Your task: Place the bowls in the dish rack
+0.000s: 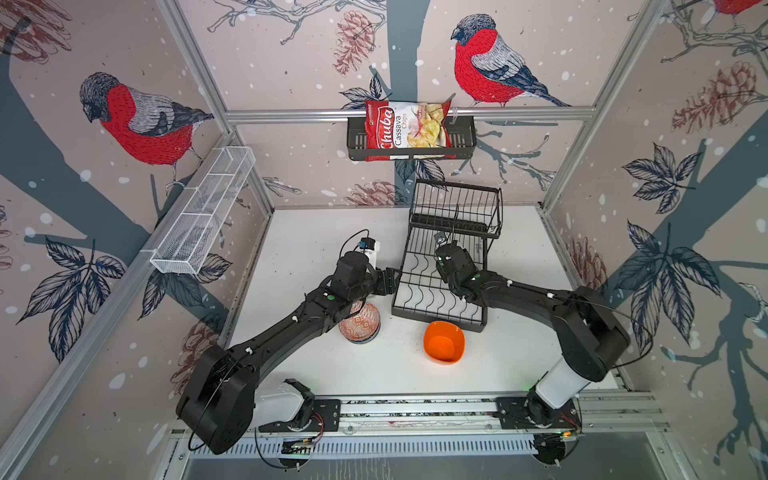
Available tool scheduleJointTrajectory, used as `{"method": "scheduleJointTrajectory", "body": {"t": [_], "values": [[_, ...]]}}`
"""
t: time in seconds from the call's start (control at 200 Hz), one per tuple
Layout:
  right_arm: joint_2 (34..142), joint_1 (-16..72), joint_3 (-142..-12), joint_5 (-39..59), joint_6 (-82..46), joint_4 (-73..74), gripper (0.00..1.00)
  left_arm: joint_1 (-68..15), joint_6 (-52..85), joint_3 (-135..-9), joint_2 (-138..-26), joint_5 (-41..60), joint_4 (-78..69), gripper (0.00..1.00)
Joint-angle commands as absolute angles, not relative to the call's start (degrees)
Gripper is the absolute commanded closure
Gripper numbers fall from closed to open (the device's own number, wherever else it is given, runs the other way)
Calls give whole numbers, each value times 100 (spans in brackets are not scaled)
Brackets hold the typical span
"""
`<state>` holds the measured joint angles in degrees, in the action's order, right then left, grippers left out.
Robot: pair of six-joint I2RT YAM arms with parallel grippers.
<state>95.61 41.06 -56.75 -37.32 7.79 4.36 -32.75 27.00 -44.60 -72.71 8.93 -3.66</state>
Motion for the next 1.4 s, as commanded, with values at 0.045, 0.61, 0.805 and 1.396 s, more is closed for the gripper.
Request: {"method": "scheduleJointTrajectory", "body": {"t": [0.045, 0.61, 0.805, 1.396], "values": [[9737, 4118, -5830, -4234, 1197, 936, 51, -3260, 2656, -4463, -7348, 868, -464, 24], [10272, 3928, -6084, -4515, 1861, 1365, 51, -3260, 2640, -4423, -7322, 833, -385, 24], [10470, 3837, -6133, -4647, 2114, 1544, 50, -3256, 2620, -4432, -7321, 804, -361, 24], [11039, 3545, -6514, -4745, 2545, 1682, 49, -3244, 2604, -4380, -7349, 738, -325, 24]]}}
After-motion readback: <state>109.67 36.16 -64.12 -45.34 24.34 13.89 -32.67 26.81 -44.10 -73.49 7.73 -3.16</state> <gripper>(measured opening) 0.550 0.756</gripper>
